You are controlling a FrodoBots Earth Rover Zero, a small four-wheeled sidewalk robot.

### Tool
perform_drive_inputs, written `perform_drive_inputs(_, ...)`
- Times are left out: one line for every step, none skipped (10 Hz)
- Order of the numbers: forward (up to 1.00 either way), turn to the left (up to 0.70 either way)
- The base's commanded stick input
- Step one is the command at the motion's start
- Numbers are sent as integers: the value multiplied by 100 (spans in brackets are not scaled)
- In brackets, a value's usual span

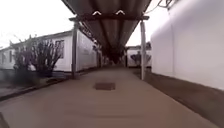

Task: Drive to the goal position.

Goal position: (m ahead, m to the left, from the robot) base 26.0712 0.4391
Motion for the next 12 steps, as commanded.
perform_drive_inputs(85, 0)
perform_drive_inputs(85, 0)
perform_drive_inputs(85, 0)
perform_drive_inputs(85, 0)
perform_drive_inputs(85, 0)
perform_drive_inputs(85, 0)
perform_drive_inputs(85, 0)
perform_drive_inputs(85, 0)
perform_drive_inputs(85, 0)
perform_drive_inputs(85, 0)
perform_drive_inputs(85, 0)
perform_drive_inputs(85, 0)
